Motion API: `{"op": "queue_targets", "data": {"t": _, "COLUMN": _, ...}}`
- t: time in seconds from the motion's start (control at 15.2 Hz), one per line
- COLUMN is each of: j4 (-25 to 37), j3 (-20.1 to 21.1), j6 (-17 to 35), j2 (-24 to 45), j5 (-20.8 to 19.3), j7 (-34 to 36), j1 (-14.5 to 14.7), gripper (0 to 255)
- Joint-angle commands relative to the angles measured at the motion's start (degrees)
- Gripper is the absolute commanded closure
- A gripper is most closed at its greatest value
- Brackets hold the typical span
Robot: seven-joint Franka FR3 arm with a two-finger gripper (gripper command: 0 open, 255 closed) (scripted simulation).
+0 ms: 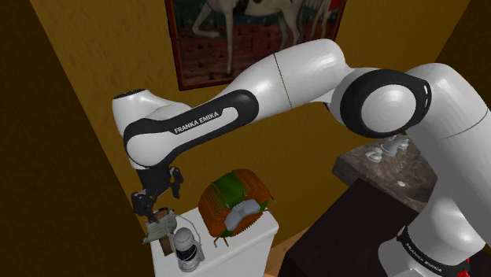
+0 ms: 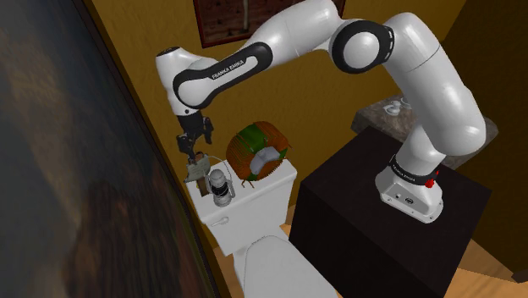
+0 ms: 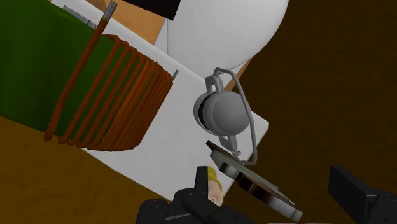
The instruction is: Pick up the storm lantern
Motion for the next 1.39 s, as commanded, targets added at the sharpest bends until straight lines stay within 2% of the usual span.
{"op": "queue_targets", "data": {"t": 0.0, "j4": 0.89, "j3": -0.19, "j6": 0.47, "j2": 1.34, "j5": -0.25, "j7": -0.02, "j1": 0.36, "gripper": 0}}
{"op": "queue_targets", "data": {"t": 0.46, "j4": 0.42, "j3": -0.58, "j6": 3.15, "j2": 3.58, "j5": -0.64, "j7": -0.17, "j1": 0.56, "gripper": 0}}
{"op": "queue_targets", "data": {"t": 0.53, "j4": 0.58, "j3": -0.59, "j6": 3.06, "j2": 3.65, "j5": -0.65, "j7": -0.19, "j1": 0.57, "gripper": 255}}
{"op": "queue_targets", "data": {"t": 1.12, "j4": 0.42, "j3": -0.58, "j6": 3.15, "j2": 3.58, "j5": -0.64, "j7": -0.17, "j1": 0.56, "gripper": 255}}
{"op": "queue_targets", "data": {"t": 1.32, "j4": 0.57, "j3": -0.36, "j6": 1.75, "j2": 2.32, "j5": -0.43, "j7": -0.09, "j1": 0.44, "gripper": 255}}
